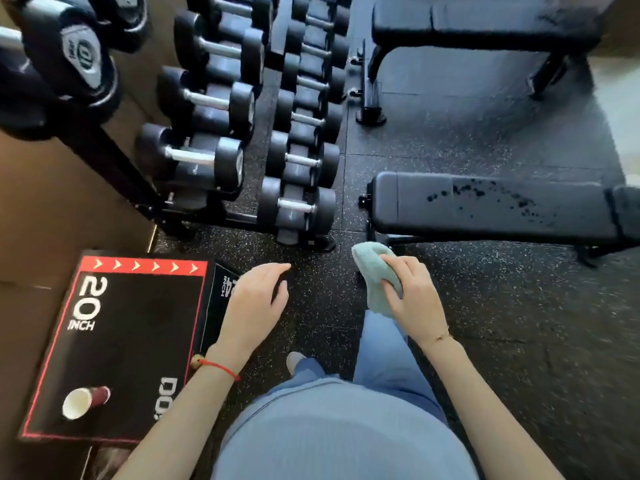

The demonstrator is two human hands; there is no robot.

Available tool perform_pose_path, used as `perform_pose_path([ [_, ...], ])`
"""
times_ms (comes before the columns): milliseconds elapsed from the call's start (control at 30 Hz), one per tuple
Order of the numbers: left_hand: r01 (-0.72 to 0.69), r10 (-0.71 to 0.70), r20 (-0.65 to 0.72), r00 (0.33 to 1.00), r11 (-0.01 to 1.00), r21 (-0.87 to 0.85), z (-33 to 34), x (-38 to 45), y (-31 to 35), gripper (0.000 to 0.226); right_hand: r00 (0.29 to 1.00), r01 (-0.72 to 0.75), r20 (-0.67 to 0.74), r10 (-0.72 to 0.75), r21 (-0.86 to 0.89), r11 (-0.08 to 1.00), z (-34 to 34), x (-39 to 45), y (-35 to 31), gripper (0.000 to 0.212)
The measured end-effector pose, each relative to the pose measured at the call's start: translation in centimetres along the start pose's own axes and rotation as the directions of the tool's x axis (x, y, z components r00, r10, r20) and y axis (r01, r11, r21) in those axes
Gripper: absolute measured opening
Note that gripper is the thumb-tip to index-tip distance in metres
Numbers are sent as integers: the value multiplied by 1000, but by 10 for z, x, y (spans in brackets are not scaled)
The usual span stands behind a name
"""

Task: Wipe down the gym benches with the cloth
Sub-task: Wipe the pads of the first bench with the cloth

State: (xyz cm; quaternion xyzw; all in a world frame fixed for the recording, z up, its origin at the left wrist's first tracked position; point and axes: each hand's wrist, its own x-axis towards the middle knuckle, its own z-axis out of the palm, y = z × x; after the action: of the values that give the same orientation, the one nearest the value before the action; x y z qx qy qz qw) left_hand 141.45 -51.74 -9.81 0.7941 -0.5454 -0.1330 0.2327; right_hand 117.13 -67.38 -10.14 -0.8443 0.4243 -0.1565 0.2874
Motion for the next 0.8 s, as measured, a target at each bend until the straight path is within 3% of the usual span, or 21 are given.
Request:
perform_pose_path([
  [167, -85, 85, 14, 996, 996, 8, 44, 82, 52, 36, 998, -41, -51, 40, -17, 999, -49, 41, 68, 41],
  [467, -58, 58, 24, 998, 998, -11, 155, 230, 157, 32, 999, -48, 14, 50, -137, 989, -133, 166, 229, 39],
  [633, -74, 74, 53, 996, 997, -9, 218, 296, 172, 34, 995, -59, 67, 73, -189, 980, -124, 224, 301, 37],
  [800, -93, 90, 71, 993, 995, 34, 303, 345, 139, 35, 996, -37, 68, 53, -215, 976, -69, 270, 372, 36],
])
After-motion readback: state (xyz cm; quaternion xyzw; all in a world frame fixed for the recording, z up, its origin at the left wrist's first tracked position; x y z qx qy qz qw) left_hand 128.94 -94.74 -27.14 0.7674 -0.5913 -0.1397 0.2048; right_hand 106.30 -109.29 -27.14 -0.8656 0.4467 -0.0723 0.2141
